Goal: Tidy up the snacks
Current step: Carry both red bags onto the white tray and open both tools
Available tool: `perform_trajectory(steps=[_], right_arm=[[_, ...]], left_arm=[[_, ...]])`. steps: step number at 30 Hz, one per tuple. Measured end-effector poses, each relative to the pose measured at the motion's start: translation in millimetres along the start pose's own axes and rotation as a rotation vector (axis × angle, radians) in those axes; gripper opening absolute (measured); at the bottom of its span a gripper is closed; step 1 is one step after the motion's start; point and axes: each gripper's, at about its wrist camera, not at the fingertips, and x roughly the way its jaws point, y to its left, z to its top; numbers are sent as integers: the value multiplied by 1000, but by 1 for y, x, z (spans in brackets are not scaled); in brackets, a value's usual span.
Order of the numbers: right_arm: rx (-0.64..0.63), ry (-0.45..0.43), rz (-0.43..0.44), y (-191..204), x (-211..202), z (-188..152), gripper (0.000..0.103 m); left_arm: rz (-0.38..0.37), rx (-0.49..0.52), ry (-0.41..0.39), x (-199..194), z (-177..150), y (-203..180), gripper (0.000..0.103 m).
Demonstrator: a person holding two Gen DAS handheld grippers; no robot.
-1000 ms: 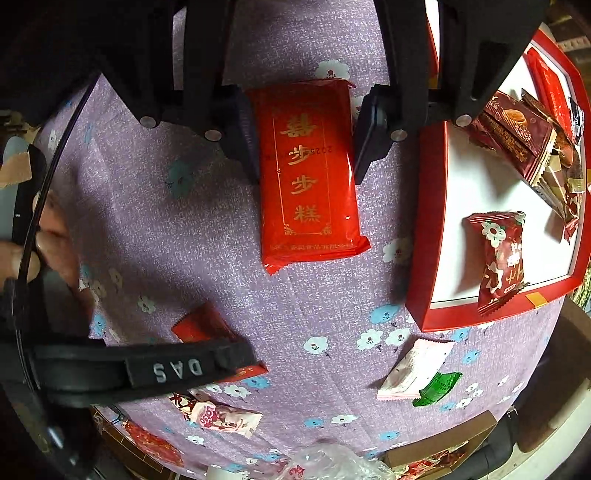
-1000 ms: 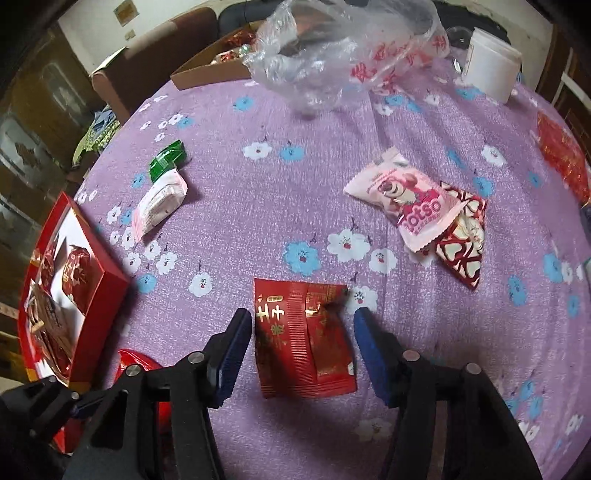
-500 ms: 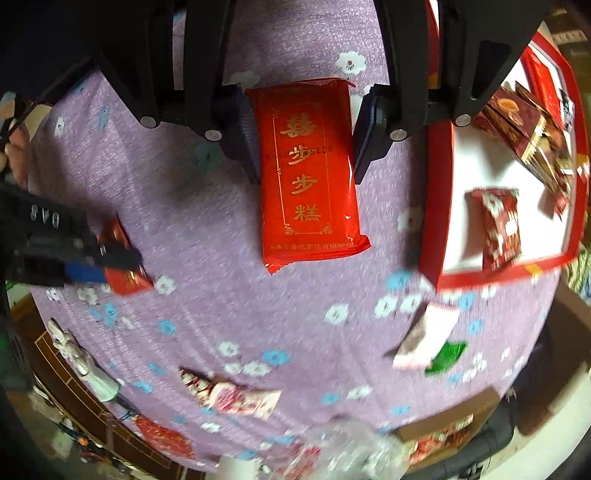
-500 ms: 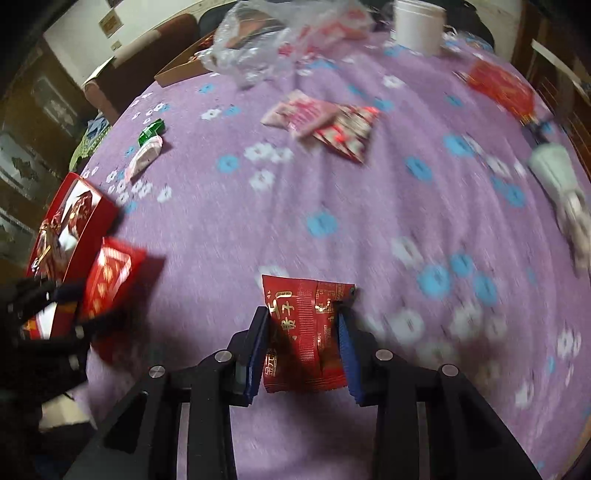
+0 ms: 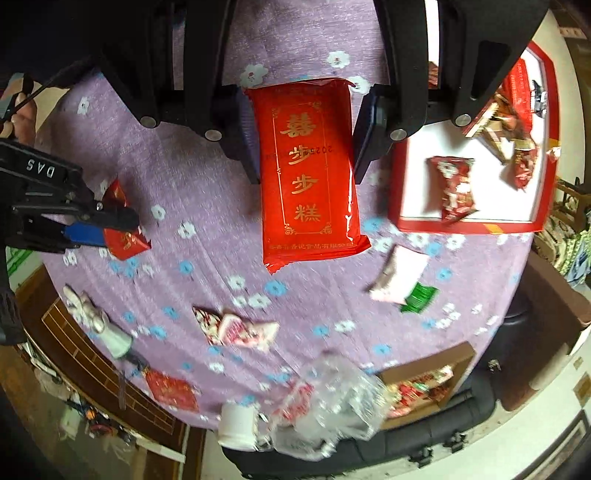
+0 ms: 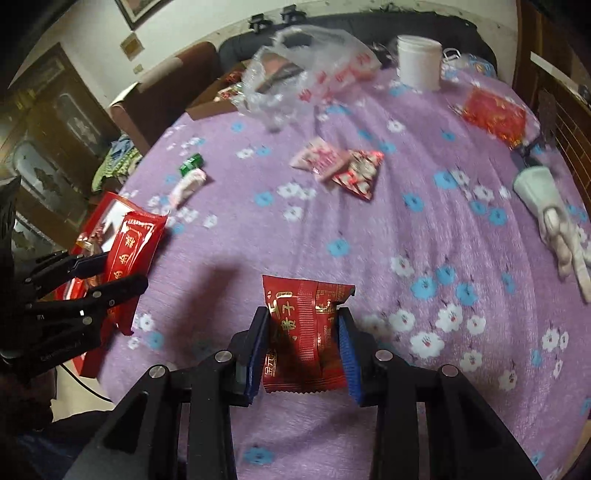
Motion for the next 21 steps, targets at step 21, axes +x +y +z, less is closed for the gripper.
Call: perform_trajectory(steps=[21], right_arm=[[-201, 27, 118, 94, 28, 36, 36]], left_arm=[[161, -170, -101, -44, -17, 79, 44]])
